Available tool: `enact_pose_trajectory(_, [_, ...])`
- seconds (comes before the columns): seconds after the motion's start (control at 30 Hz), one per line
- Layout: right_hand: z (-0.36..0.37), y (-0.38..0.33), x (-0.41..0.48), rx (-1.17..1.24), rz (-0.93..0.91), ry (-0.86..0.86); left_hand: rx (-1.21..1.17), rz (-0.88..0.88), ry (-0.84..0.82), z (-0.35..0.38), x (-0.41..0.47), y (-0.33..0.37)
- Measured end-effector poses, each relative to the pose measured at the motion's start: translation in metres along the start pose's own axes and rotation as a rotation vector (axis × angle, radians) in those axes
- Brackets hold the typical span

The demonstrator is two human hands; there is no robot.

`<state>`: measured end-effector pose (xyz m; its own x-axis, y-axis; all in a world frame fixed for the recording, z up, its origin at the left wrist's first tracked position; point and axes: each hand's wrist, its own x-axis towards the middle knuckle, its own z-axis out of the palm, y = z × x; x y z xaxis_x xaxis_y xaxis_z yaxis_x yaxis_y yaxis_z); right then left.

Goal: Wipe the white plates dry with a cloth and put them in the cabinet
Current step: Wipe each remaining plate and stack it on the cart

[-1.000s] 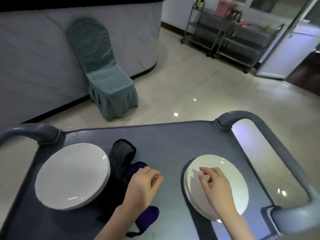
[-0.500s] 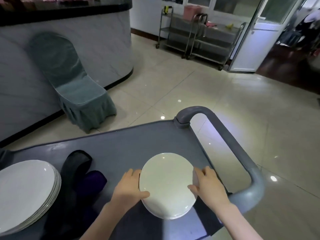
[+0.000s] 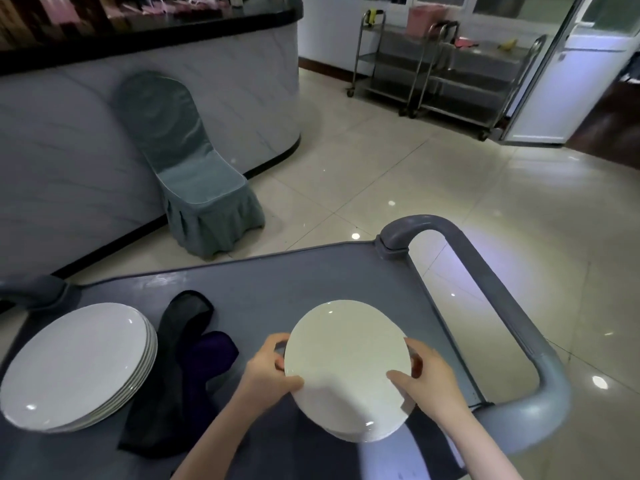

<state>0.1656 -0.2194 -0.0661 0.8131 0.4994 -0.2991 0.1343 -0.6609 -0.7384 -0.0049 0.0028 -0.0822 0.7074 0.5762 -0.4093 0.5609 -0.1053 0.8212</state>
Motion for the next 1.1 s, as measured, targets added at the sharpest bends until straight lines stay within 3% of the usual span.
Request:
enact_pose_trajectory(0.17, [0.031, -0.034, -0.006, 0.527, 0.031, -0.048, -0.157, -0.009, 0.042, -0.026, -0.017, -0.009])
enact_pose_trajectory(0.37, [0.082, -0.067, -0.007, 0.664, 0.127, 0.127, -0.248, 0.037, 0.150, -0.062, -0.025, -0.036])
enact_pose_trajectory(0.43, [0.090, -0.077, -0.009, 0.662, 0.145, 0.153, -0.108, 0.095, 0.265, -0.074, -0.024, -0.051])
enact_pose_trajectory(0.53, [0.100, -0.083, -0.008, 0.627, 0.169, 0.137, 0.309, 0.252, 0.471, -0.093, -0.017, -0.076])
enact_pose_trajectory(0.6, [0.106, -0.085, -0.008, 0.639, 0.204, 0.127, 0.540, 0.267, 0.492, -0.103, -0.007, -0.087])
enact_pose_trajectory(0.7, [0.112, -0.090, -0.014, 0.690, 0.251, 0.078, 0.632, 0.161, 0.414, -0.114, 0.007, -0.091])
enact_pose_trajectory(0.87, [0.121, -0.097, -0.019, 0.715, 0.270, 0.052, 0.453, 0.003, 0.310, -0.127, 0.024, -0.096])
enact_pose_trajectory(1.0, [0.123, -0.100, -0.017, 0.698, 0.245, 0.057, 0.478, 0.113, 0.340, -0.132, 0.023, -0.095])
enact_pose_trajectory(1.1, [0.123, -0.103, -0.011, 0.657, 0.225, 0.087, 0.088, 0.144, 0.308, -0.141, 0.015, -0.076])
